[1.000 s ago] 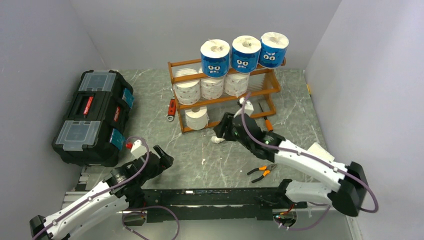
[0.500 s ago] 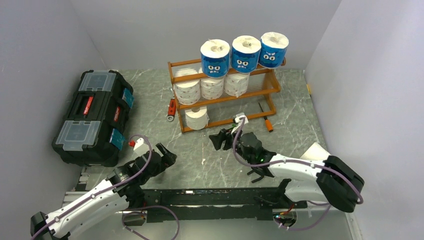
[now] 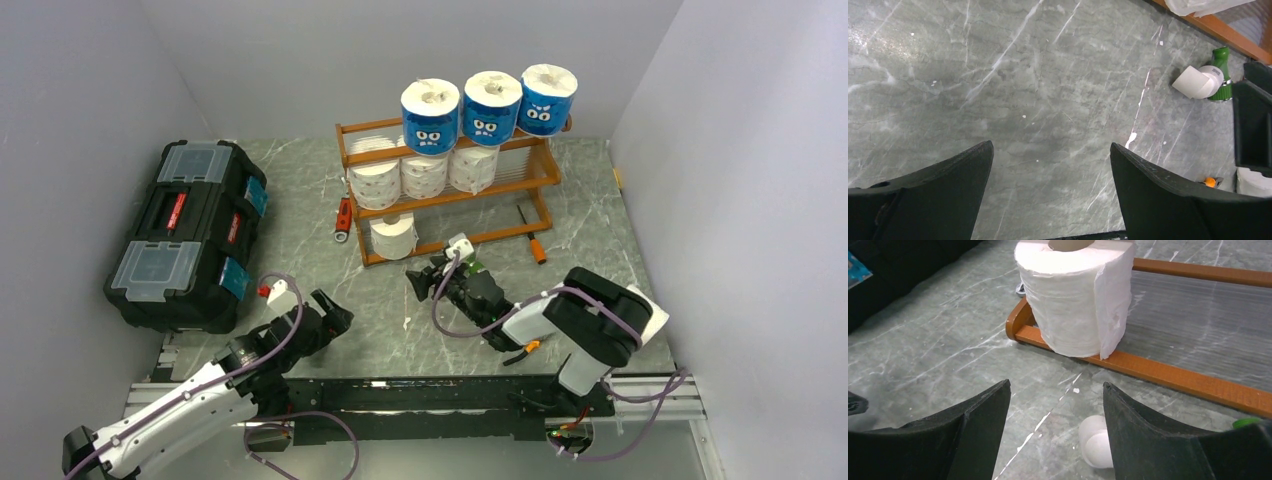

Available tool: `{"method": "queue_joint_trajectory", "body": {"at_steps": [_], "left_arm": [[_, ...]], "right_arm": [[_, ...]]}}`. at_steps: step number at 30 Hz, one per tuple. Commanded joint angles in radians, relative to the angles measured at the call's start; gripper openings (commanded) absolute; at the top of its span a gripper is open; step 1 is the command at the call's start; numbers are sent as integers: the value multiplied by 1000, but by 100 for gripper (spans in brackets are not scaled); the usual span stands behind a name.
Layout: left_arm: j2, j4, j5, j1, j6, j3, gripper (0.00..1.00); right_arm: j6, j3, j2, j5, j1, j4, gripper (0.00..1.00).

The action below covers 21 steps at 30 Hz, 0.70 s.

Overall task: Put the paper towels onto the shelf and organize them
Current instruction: Place the paper towel on the shelf.

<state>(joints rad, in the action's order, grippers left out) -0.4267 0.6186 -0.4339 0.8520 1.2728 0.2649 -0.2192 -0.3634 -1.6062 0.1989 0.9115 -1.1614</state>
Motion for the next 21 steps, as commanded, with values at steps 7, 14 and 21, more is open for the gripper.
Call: {"method": "queue_joint_trajectory", "body": {"at_steps": [7, 14, 21], "left_arm": [[23, 30, -5, -4, 32, -6, 93], [32, 57, -13, -4, 38, -2, 93], [26, 61, -13, -3, 43, -4, 93]], "right_arm": [[40, -146, -170, 16, 3, -179, 69], [44, -212, -237, 47, 3, -162, 68], [48, -277, -281, 68, 1, -119, 67]]}}
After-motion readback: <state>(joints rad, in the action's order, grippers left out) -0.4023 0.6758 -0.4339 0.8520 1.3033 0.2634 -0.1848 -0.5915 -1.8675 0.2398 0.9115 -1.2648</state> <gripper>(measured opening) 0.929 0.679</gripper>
